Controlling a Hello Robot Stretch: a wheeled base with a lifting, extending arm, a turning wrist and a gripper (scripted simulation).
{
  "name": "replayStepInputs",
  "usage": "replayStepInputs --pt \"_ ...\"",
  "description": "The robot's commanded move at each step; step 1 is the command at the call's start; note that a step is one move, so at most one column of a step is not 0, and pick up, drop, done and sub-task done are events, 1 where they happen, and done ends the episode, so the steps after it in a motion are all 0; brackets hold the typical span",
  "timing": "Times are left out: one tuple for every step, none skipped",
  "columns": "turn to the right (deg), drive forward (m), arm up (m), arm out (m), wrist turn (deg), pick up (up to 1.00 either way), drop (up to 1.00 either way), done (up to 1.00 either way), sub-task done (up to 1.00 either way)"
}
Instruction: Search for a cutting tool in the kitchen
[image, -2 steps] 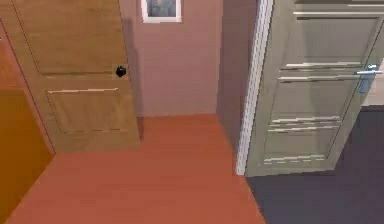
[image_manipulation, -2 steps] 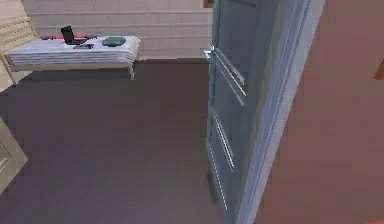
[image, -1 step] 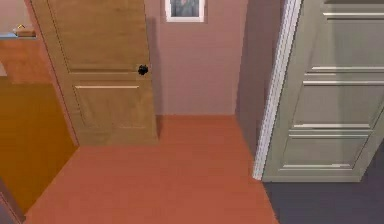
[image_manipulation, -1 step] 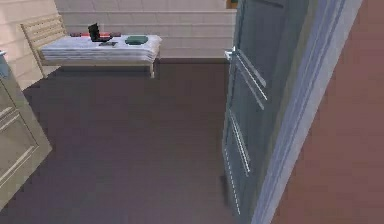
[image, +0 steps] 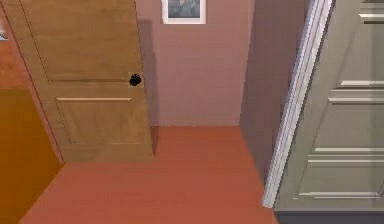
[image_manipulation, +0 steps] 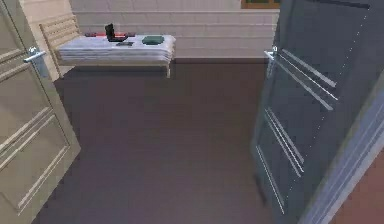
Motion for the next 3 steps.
replayStepInputs --pt "-42.0 0.00 0.00 0.00 0.0 0.00 0.00 0.00 0.00" --pt "0.0 1.00 0.00 0.00 0.0 0.00 0.00 0.00 0.00" --pt "-6.0 0.00 0.00 0.00 0.0 0.00 0.00 0.00 0.00"
